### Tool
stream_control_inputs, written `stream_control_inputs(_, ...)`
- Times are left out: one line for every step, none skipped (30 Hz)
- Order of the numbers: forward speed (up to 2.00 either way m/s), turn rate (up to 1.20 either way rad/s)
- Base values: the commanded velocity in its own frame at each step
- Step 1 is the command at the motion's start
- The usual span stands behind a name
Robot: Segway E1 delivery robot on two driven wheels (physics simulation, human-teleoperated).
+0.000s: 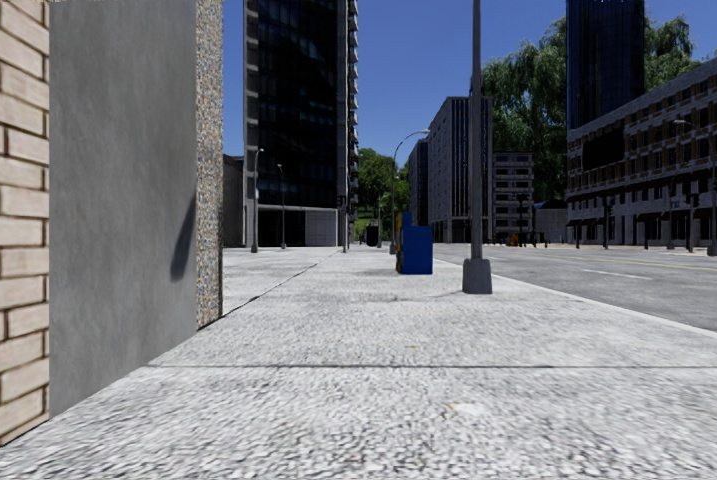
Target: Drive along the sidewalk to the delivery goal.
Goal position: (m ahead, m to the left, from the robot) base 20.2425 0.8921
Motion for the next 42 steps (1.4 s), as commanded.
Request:
stream_control_inputs(2.0,0.0)
stream_control_inputs(2.0,0.0)
stream_control_inputs(2.0,0.0)
stream_control_inputs(2.0,0.0)
stream_control_inputs(2.0,0.0)
stream_control_inputs(2.0,0.0)
stream_control_inputs(2.0,0.0)
stream_control_inputs(2.0,0.0)
stream_control_inputs(2.0,0.0)
stream_control_inputs(2.0,0.0)
stream_control_inputs(2.0,0.0)
stream_control_inputs(2.0,0.0)
stream_control_inputs(2.0,0.0)
stream_control_inputs(2.0,0.0)
stream_control_inputs(2.0,0.0)
stream_control_inputs(2.0,0.0)
stream_control_inputs(2.0,0.0)
stream_control_inputs(2.0,-0.07)
stream_control_inputs(2.0,-0.13)
stream_control_inputs(2.0,-0.2)
stream_control_inputs(2.0,-0.2)
stream_control_inputs(2.0,-0.23)
stream_control_inputs(2.0,-0.24)
stream_control_inputs(2.0,-0.24)
stream_control_inputs(2.0,-0.24)
stream_control_inputs(2.0,-0.26)
stream_control_inputs(2.0,-0.27)
stream_control_inputs(2.0,-0.28)
stream_control_inputs(2.0,-0.28)
stream_control_inputs(2.0,-0.28)
stream_control_inputs(2.0,-0.28)
stream_control_inputs(2.0,-0.28)
stream_control_inputs(2.0,-0.28)
stream_control_inputs(2.0,-0.23)
stream_control_inputs(2.0,-0.23)
stream_control_inputs(2.0,-0.15)
stream_control_inputs(2.0,-0.13)
stream_control_inputs(2.0,-0.21)
stream_control_inputs(2.0,-0.28)
stream_control_inputs(2.0,-0.28)
stream_control_inputs(2.0,-0.3)
stream_control_inputs(2.0,-0.3)
